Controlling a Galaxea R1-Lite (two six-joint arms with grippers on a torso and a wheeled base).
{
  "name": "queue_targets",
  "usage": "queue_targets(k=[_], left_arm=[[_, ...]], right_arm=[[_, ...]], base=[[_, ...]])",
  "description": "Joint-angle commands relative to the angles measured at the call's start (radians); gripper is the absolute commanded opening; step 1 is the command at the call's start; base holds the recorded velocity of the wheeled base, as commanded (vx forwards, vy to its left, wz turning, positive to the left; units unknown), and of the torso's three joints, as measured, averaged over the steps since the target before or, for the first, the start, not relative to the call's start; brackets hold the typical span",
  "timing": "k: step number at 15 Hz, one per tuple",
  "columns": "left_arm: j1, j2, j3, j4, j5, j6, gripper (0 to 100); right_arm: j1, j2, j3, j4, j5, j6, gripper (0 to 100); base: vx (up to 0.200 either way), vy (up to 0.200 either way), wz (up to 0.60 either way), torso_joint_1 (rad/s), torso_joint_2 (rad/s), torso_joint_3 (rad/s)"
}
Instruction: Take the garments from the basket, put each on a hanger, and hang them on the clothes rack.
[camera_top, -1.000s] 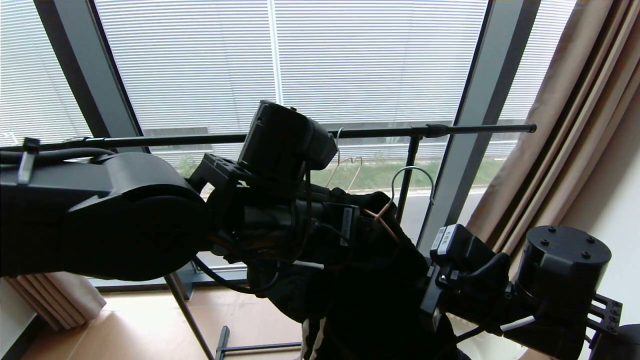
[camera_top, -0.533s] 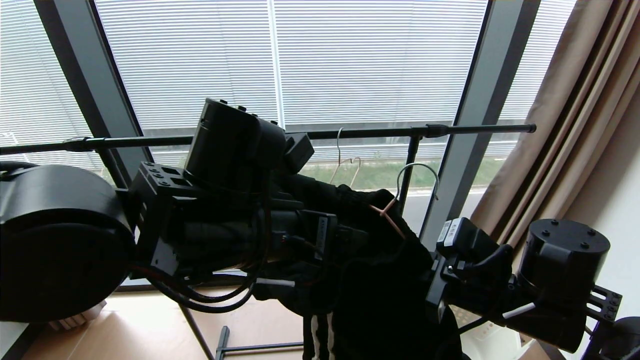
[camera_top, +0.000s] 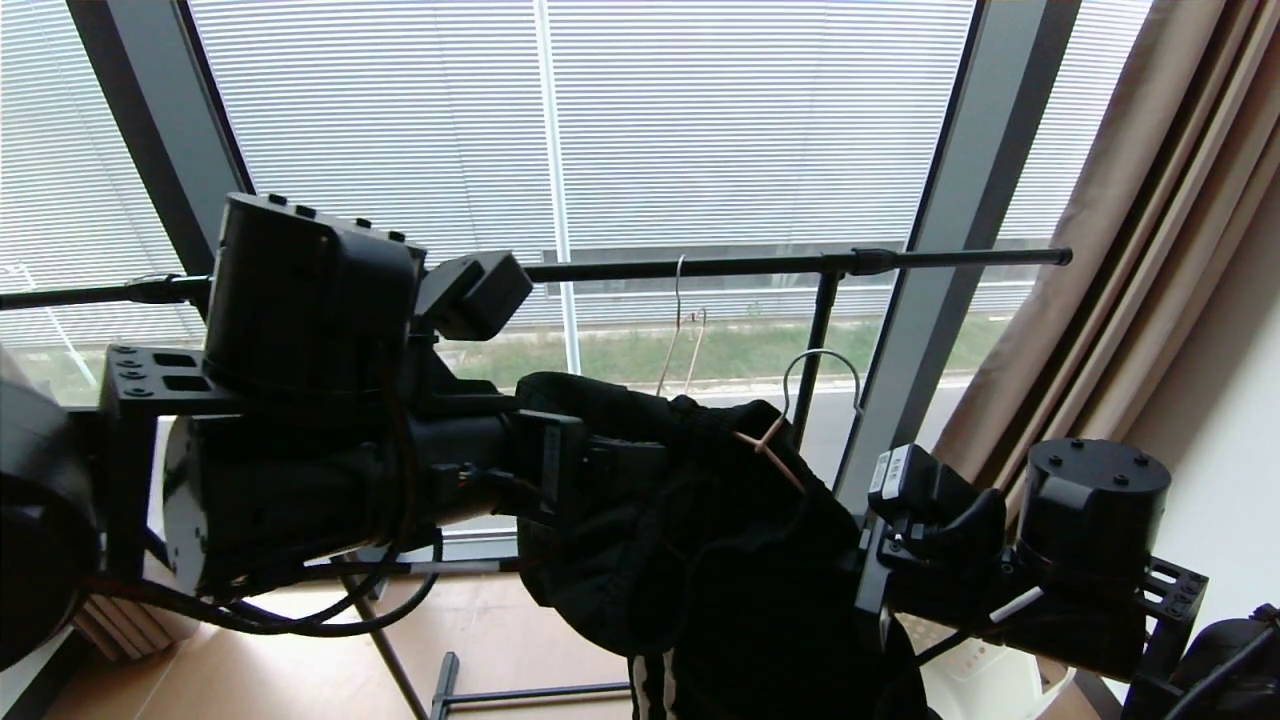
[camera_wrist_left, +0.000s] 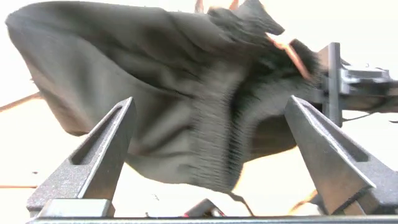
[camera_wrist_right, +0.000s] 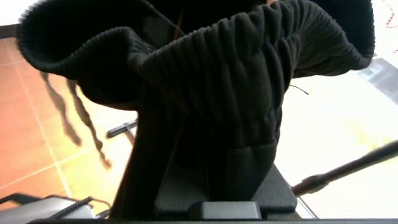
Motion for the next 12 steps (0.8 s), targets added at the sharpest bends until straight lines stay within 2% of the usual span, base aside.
queue_targets(k=[1, 3, 4, 8, 9, 10, 11, 12], left_arm=[[0.088, -0.085, 0.09, -0.036, -0.012, 0.055, 100], [0.149, -0.138, 0.127, -0.036, -0.11, 0.126, 100], [0.206, -0.189, 0.144, -0.029, -0.217, 0.183, 100], [0.376, -0.212, 0.175, -0.027, -0.423, 0.408, 100], [0.405, -0.212, 0.179, -0.027, -0.483, 0.48, 100], [0.415, -0.209, 0.182, -0.029, -0.501, 0.512, 100], [0.439, -0.191, 0.188, -0.029, -0.55, 0.611, 100], [0.468, -0.154, 0.196, -0.03, -0.624, 0.746, 100]], right_arm=[[-0.002, 0.019, 0.008, 0.0, 0.014, -0.002, 0], [-0.002, 0.022, 0.011, 0.0, 0.04, -0.005, 0], [-0.002, 0.017, 0.027, 0.001, 0.06, -0.024, 0], [0.003, 0.019, 0.056, 0.009, 0.106, -0.073, 0], [0.008, 0.019, 0.056, 0.015, 0.108, -0.082, 0], [0.011, 0.017, 0.056, 0.018, 0.108, -0.088, 0], [0.024, 0.014, 0.053, 0.03, 0.108, -0.108, 0], [0.046, 0.011, 0.045, 0.055, 0.108, -0.125, 0]], base=[[0.0, 0.0, 0.0, 0.0, 0.0, 0.0], [0.0, 0.0, 0.0, 0.0, 0.0, 0.0], [0.0, 0.0, 0.0, 0.0, 0.0, 0.0], [0.0, 0.0, 0.0, 0.0, 0.0, 0.0], [0.0, 0.0, 0.0, 0.0, 0.0, 0.0], [0.0, 0.0, 0.0, 0.0, 0.0, 0.0], [0.0, 0.0, 0.0, 0.0, 0.0, 0.0], [0.0, 0.0, 0.0, 0.0, 0.0, 0.0]])
